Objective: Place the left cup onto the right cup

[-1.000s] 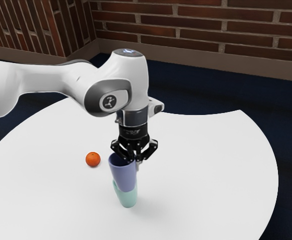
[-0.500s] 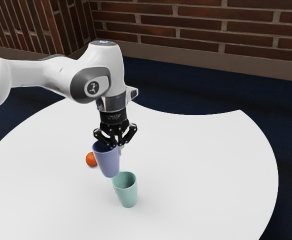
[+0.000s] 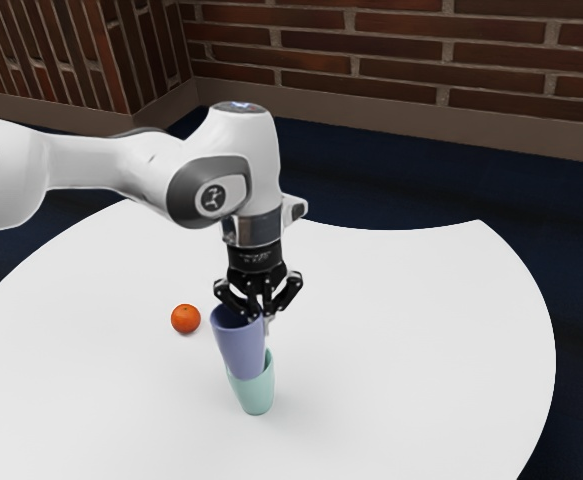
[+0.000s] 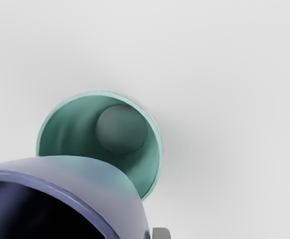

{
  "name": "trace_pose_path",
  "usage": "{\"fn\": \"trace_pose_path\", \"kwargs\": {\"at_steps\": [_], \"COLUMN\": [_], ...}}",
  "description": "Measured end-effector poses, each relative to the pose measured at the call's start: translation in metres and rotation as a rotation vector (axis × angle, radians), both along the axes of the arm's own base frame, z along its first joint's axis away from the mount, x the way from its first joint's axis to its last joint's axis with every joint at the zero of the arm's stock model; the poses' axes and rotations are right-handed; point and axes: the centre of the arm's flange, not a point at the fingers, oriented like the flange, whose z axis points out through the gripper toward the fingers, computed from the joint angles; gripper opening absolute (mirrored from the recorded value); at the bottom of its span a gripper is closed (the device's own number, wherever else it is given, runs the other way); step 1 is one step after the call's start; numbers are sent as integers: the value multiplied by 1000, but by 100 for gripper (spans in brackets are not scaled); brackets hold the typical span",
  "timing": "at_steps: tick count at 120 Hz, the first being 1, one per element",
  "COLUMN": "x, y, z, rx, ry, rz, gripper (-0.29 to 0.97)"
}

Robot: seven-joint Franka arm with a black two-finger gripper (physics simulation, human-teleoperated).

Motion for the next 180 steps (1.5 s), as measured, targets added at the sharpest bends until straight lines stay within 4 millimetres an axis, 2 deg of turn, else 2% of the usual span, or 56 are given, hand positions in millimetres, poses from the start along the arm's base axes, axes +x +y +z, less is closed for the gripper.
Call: {"fn": "trace_pose_path", "kwargs": {"at_steps": [25, 62, 100, 103, 127, 141, 158, 180], "x": [10, 11, 14, 14, 13, 10, 4, 16], "y": [21, 14, 14, 14, 12, 12, 7, 0], "z": [-4, -15, -16, -16, -10, 5, 32, 121], "rx": [-6, -24, -26, -27, -37, -36, -39, -18], "ry": [-5, 6, -9, -9, -24, -49, -84, -205], "rz": [37, 37, 32, 32, 33, 25, -1, -90], "gripper": [-10, -11, -10, -8, 34, 49, 58, 64]}}
